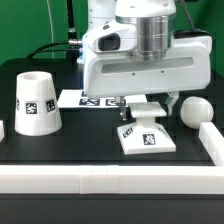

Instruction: Assemble lamp

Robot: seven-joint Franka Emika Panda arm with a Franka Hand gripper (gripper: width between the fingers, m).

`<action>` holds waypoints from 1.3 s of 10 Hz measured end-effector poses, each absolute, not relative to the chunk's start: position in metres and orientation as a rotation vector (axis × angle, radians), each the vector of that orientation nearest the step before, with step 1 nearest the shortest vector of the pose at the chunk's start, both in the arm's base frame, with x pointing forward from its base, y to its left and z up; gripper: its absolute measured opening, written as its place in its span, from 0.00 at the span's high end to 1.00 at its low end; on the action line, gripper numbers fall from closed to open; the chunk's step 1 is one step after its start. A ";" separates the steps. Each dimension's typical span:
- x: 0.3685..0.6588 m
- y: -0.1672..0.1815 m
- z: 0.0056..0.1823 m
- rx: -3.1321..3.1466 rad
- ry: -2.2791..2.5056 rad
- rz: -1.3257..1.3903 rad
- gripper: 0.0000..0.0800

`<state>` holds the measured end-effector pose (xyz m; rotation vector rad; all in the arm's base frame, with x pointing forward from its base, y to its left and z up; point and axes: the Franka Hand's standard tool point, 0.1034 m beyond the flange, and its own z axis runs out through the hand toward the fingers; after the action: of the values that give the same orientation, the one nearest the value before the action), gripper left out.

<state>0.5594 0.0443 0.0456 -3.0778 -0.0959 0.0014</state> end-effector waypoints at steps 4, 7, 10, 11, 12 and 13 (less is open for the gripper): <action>0.604 0.056 0.046 -3.069 -0.085 -0.071 0.33; 0.632 0.073 0.047 -3.061 0.014 -0.094 0.33; 0.636 0.085 0.048 -3.060 0.039 -0.037 0.33; 0.637 0.087 0.050 -3.060 0.035 -0.032 0.33; 0.637 0.088 0.050 -3.060 0.032 -0.029 0.33; 0.637 0.089 0.050 -3.060 0.029 -0.028 0.33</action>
Offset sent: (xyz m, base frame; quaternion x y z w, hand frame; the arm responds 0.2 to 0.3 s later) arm 0.0377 0.0123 -0.0118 0.0008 -0.0058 0.0442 0.9990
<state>0.6368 0.0886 0.0501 -3.0602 0.0291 -0.0283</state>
